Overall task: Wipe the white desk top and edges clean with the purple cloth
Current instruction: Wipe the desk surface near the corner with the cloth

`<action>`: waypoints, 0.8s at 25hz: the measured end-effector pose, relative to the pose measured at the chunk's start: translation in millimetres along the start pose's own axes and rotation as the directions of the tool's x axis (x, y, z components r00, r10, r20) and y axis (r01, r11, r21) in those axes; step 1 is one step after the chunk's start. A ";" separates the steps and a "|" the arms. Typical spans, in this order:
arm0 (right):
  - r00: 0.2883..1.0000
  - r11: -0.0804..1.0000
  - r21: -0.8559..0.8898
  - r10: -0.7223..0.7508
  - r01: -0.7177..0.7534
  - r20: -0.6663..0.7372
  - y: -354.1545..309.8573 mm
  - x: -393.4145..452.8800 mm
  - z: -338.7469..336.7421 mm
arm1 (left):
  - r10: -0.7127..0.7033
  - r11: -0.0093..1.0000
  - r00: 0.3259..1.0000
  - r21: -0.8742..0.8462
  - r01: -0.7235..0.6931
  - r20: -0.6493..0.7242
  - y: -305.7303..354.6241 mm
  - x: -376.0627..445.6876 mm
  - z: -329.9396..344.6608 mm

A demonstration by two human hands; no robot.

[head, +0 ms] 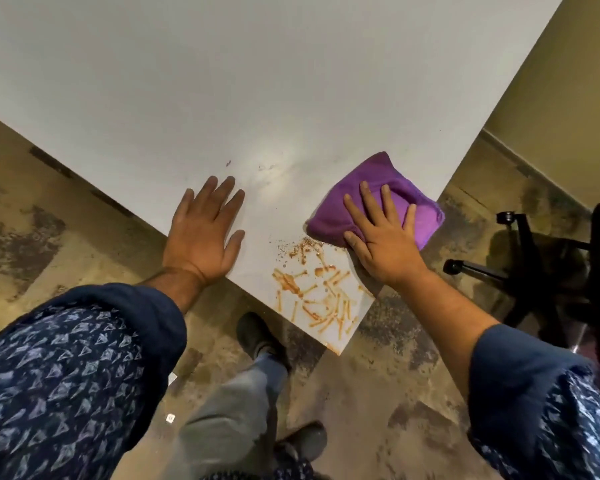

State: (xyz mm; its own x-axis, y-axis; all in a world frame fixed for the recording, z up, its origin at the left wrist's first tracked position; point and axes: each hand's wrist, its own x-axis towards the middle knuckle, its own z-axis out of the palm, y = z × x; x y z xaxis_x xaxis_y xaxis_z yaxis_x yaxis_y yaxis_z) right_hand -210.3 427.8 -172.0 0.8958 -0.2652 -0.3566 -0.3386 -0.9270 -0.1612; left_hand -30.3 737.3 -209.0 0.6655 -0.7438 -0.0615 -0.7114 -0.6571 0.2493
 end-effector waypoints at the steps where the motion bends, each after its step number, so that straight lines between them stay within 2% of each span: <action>1: 0.999 0.999 0.047 0.029 -0.027 -0.029 -7.4 2.1 5.6 | 0.009 1.000 1.000 -0.007 -0.009 -0.014 -1.3 0.5 1.2; 3: 0.995 0.989 0.135 0.067 -0.057 -0.074 -22.3 -0.9 15.9 | 0.034 0.999 0.999 -0.011 -0.035 -0.037 -2.6 -1.4 3.4; 6: 0.995 0.984 0.177 0.029 -0.011 -0.099 -45.8 -17.4 29.6 | 0.047 0.999 0.997 0.009 -0.047 -0.066 1.1 -3.3 3.5; 11: 0.996 0.981 0.180 -0.059 0.070 -0.068 -85.6 -69.7 63.3 | 0.167 0.979 0.985 0.108 -0.170 0.037 2.9 1.6 -3.4; 15: 0.995 0.976 0.210 -0.044 0.062 -0.089 -105.9 -103.1 78.1 | 0.215 0.975 0.976 0.063 -0.212 -0.035 -0.8 2.9 -5.0; 20: 0.997 0.965 0.258 -0.027 0.044 -0.068 -124.8 -130.1 84.4 | 0.231 0.973 0.972 0.035 -0.229 -0.049 -3.1 3.1 -5.0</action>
State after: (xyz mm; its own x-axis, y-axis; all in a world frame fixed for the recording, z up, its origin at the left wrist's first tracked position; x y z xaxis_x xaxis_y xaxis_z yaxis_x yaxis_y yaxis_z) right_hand -308.8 600.3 -183.2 0.9220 -0.2575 -0.2891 -0.3622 -0.8376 -0.4089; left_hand -24.8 737.6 -205.1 0.4936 -0.8686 0.0447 -0.8526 -0.4730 0.2223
